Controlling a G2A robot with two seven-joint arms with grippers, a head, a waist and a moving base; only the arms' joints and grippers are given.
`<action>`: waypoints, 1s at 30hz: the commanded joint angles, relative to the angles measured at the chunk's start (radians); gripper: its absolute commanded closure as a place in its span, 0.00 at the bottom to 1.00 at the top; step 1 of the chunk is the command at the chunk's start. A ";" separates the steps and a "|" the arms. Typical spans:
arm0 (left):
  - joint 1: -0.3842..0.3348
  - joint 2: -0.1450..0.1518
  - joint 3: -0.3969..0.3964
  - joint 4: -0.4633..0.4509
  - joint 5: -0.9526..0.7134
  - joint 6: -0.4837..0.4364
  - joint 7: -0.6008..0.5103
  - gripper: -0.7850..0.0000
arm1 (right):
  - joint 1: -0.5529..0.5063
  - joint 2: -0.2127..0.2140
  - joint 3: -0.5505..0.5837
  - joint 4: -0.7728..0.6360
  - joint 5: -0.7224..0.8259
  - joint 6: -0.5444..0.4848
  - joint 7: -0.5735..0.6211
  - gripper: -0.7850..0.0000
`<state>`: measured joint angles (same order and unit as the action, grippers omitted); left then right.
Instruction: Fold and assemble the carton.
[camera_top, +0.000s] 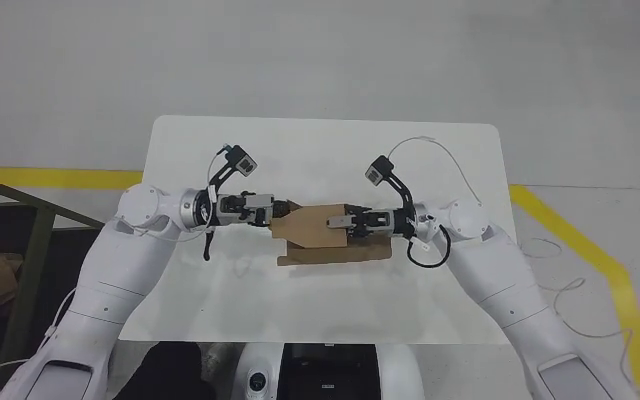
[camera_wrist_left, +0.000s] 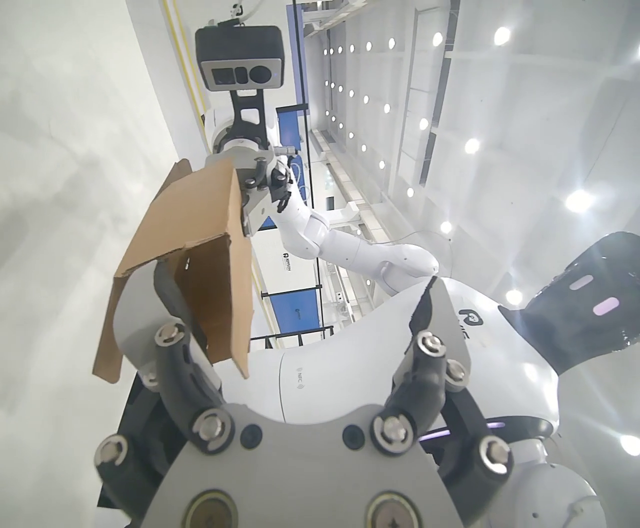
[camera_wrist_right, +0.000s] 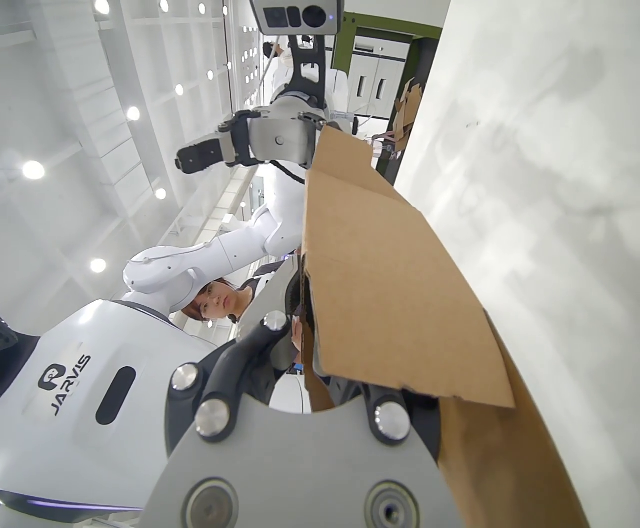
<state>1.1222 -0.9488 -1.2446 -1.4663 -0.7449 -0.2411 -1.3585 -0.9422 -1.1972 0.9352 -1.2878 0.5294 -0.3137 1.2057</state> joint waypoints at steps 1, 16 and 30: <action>-0.008 -0.003 0.002 0.003 -0.019 -0.006 -0.003 0.00 | 0.002 0.001 0.003 -0.002 -0.011 0.006 -0.001 1.00; -0.052 -0.030 0.050 0.008 -0.121 -0.032 -0.010 0.00 | 0.004 -0.005 -0.017 0.008 -0.069 0.010 -0.032 1.00; -0.129 -0.065 0.159 0.032 -0.069 -0.026 -0.018 0.00 | 0.003 -0.014 -0.031 -0.006 -0.066 0.011 -0.055 1.00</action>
<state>0.9966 -1.0134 -1.0884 -1.4355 -0.8231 -0.2670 -1.3767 -0.9402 -1.2107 0.9051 -1.2947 0.4635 -0.3026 1.1503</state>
